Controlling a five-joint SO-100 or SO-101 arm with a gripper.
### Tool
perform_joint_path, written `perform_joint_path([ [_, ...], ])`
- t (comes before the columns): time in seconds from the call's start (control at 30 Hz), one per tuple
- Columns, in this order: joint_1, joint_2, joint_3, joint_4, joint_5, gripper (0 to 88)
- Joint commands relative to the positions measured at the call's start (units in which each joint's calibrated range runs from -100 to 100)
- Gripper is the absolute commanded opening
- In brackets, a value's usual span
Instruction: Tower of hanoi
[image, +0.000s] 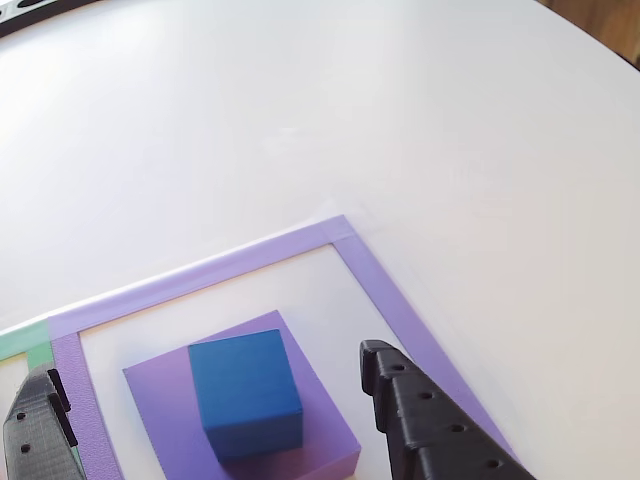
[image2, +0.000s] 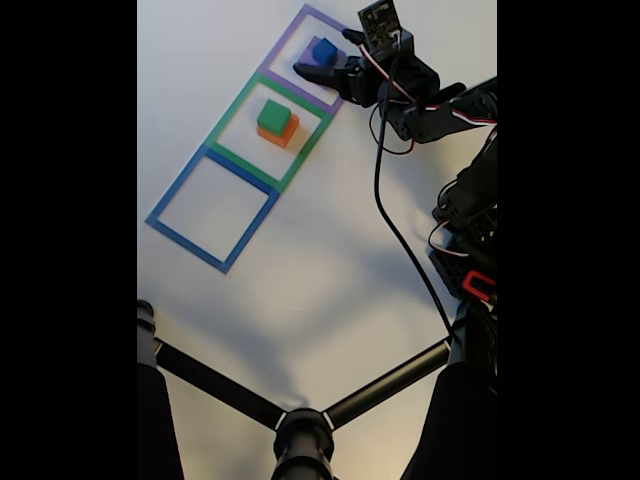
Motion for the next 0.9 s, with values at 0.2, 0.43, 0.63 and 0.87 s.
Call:
perform_joint_path([
  [0.2,-1.93,1.96,-0.50,-4.27,0.00,34.8],
  [0.43,-2.39,2.28,-0.50,-4.27,0.00,29.8],
  [0.63,-2.39,2.92,-0.95,-4.27,0.00,26.5],
  [0.87,-2.31,3.32,-0.95,-4.27,0.00,21.1],
])
